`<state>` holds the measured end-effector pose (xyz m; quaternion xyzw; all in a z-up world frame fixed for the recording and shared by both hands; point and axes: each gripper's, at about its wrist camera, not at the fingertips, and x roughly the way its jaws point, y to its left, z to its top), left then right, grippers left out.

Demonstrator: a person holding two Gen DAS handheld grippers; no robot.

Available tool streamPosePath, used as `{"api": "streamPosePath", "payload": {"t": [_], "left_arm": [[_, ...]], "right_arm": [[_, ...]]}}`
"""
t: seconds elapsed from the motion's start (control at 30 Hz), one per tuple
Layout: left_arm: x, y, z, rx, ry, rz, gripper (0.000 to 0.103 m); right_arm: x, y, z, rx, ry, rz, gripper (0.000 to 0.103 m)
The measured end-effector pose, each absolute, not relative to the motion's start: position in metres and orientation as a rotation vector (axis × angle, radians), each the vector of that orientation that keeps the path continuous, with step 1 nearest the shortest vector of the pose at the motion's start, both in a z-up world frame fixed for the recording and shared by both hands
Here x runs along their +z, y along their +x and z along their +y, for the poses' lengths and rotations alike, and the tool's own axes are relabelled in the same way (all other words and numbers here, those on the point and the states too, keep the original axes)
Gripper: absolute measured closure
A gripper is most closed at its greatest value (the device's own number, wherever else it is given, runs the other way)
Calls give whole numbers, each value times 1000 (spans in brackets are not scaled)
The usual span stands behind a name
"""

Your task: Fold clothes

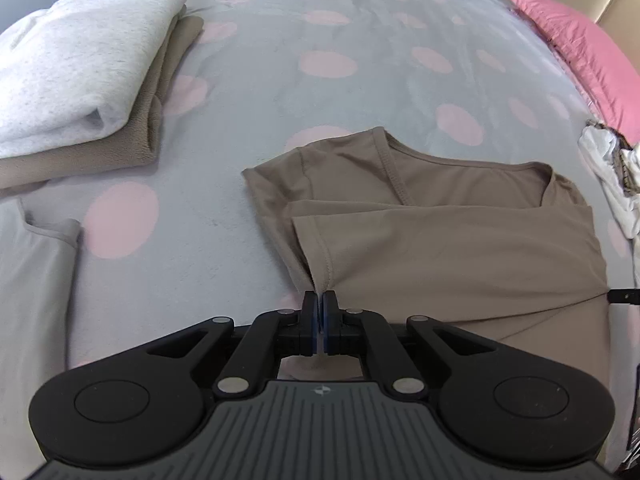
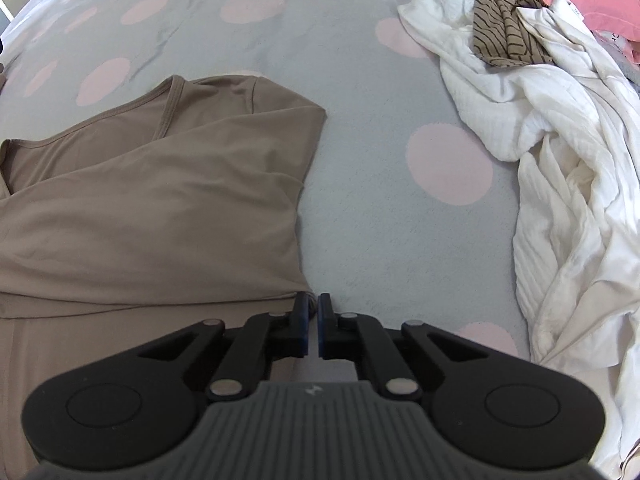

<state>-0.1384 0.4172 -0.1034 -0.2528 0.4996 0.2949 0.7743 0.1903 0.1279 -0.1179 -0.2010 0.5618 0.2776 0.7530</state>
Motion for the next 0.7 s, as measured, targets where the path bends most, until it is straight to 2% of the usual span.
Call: {"api": "streamPosePath", "payload": {"t": [0.17,0.33,0.57,0.6,0.63,0.7], "left_arm": [[-118,-131,408,735,-385,1230,101],[-88,-127,397,698,-375,1139,100],[-75,-83,361,518,-430,1069,100],[-75,-75,353,494,-427,1062,100],[-75,-66,345,471,-422,1055,100],[-75,-51,330,425,-410,1038,100]], "right_arm": [[-116,189,125,565,-501,1204,95],[-95,182,116,663,-396,1182,93],[-107,169,131,762,-283,1268,92],[-109,170,131,761,-251,1286,87],[-113,176,127,738,-187,1317,75],[-118,187,119,702,-61,1381,66]]}}
